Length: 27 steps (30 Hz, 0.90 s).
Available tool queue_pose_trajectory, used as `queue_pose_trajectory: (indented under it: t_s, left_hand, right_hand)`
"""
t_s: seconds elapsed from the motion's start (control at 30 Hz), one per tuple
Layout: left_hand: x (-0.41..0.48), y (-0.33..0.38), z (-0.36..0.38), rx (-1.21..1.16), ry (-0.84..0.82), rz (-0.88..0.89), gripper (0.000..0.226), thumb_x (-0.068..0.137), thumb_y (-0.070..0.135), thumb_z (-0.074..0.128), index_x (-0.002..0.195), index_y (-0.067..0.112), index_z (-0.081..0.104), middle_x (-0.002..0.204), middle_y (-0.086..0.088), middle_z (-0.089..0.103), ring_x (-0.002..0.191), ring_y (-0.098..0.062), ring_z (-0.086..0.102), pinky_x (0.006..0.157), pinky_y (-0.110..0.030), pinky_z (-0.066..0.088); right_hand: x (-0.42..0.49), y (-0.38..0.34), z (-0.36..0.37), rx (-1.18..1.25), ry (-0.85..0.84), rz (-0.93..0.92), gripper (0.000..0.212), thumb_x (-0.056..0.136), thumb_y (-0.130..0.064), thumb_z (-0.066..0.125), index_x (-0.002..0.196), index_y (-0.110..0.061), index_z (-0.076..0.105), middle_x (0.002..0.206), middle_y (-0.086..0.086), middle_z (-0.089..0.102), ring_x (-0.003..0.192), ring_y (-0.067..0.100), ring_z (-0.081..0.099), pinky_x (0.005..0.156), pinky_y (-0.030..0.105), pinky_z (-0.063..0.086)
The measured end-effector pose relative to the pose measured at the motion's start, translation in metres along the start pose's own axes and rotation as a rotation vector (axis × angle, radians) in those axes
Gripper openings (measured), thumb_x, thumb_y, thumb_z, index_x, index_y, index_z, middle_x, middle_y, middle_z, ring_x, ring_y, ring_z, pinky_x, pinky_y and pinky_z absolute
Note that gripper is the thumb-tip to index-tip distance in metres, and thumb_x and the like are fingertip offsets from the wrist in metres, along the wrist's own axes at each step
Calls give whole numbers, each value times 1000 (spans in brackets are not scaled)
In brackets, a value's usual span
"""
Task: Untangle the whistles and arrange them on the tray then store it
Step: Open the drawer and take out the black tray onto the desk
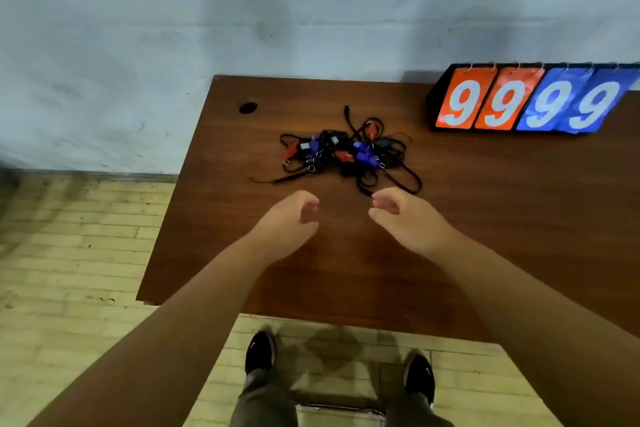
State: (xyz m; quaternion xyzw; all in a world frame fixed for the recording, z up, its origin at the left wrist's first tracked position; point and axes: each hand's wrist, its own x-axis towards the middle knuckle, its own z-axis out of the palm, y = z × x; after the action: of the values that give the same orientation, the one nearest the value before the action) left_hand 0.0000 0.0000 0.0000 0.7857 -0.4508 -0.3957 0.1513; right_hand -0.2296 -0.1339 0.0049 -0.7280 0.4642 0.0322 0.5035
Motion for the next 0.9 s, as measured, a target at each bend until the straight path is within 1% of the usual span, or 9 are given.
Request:
queue_pose_trajectory:
  t_s: [0.17,0.23,0.33,0.4,0.47,0.53,0.63,0.8,0.9]
  left_hand:
    - [11,-33,39,20,52,28,47,102,27,68,146,40,55,143,22,59,135,0,50,116,-30,42]
    - [11,-46,56,-13,107,55,46,101,29,69,144,42,56,136,29,55,134,4,47,115,-27,39]
    - [10,-68,75,-24,218,156,45,102,27,68,144,40,58,132,37,52,135,9,43,114,-23,37]
    - [11,-77,84,27,289,245,45,102,28,68,145,36,58,142,30,55,139,6,44,118,-28,39]
    - [13,-82,93,97,360,316,44,101,29,68,144,32,59,146,22,58,140,0,46,119,-30,39]
    - [14,-83,101,174,413,356,43,101,32,67,142,30,59,148,18,58,141,-5,46,120,-31,37]
    - [15,-86,111,256,466,391,41,102,34,64,142,29,59,150,15,57,142,-10,46,120,-33,36]
    - [17,-91,116,327,506,423,41,105,35,60,145,28,58,151,14,55,142,-8,44,118,-22,27]
    - [18,-92,118,332,511,436,39,105,36,58,144,30,59,151,15,55,141,-7,44,116,-23,29]
  right_hand:
    - [5,38,36,-149,25,-64,54,107,-39,63,159,-35,47,158,-16,52,143,5,48,114,26,37]
    - [7,55,50,-204,80,-102,55,107,-39,63,159,-36,46,159,-16,50,145,3,44,118,28,36]
    - [8,75,67,-126,202,-163,49,107,-34,63,155,-38,52,151,-22,52,138,-5,42,118,30,39]
    - [9,86,77,-116,289,-234,46,106,-31,64,152,-36,56,145,-26,53,133,-10,42,116,28,40]
    - [10,96,86,-190,354,-322,46,105,-30,64,150,-32,59,149,-22,55,138,-7,43,119,28,37]
    - [12,101,92,-253,385,-368,47,104,-31,64,150,-30,59,153,-17,56,144,-1,43,122,28,34]
    - [14,105,97,-321,401,-382,49,105,-36,62,153,-32,55,157,-19,52,147,-2,39,121,24,29]
    - [14,110,101,-392,420,-407,53,105,-44,59,157,-36,49,159,-20,49,148,0,39,120,24,29]
    - [13,110,103,-426,412,-412,57,105,-46,61,159,-38,45,161,-20,47,149,1,38,121,27,32]
